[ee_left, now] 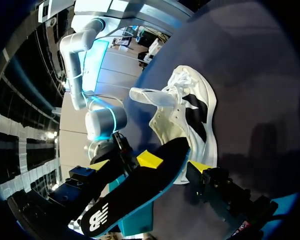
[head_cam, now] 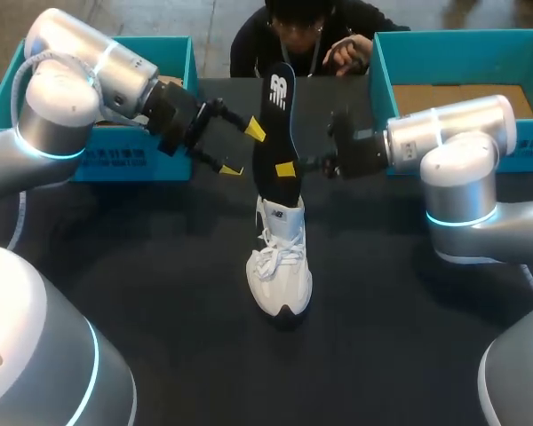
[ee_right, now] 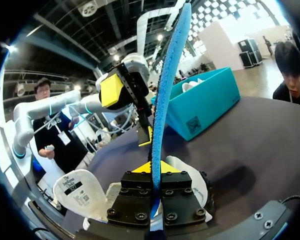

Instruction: Take the shoe out of the shoebox, open the shoe tongue, remove and reinsert the insole, then place the shoe into the shoebox

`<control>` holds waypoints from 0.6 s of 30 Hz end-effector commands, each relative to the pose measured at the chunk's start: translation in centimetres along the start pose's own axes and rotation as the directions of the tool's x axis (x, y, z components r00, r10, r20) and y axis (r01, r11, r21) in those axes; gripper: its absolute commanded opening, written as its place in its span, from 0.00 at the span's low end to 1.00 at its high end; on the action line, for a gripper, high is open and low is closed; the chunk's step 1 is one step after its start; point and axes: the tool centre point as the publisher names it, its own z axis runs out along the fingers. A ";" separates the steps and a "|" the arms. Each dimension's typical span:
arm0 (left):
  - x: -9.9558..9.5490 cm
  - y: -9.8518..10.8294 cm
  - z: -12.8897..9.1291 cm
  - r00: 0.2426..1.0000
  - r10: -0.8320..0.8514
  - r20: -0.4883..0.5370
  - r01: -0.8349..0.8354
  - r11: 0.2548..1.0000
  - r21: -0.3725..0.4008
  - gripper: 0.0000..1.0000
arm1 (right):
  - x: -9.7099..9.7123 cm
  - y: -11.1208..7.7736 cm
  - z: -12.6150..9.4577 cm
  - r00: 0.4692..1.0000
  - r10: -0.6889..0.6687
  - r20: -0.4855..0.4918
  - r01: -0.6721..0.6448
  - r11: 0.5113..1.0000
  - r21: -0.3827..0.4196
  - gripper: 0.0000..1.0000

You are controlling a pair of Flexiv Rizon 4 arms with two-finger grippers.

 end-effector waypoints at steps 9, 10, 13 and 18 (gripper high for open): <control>-0.4 -0.3 0.1 1.000 0.008 0.005 -0.008 1.000 0.001 1.00 | 0.1 -1.2 0.9 1.000 -0.028 0.001 0.028 0.998 0.063 0.00; -0.4 -0.4 0.1 1.000 0.009 0.005 -0.009 1.000 0.002 1.00 | 0.1 -1.4 0.9 1.000 -0.027 0.002 0.027 0.998 0.065 0.00; -0.4 -0.5 0.2 1.000 0.010 0.007 -0.010 1.000 0.004 1.00 | 0.1 -2.0 0.9 1.000 -0.024 0.005 0.023 0.997 0.070 0.00; -0.5 -0.6 0.2 1.000 0.008 0.011 -0.008 1.000 0.005 1.00 | 0.0 -2.5 0.9 1.000 -0.025 0.005 0.025 0.997 0.068 0.00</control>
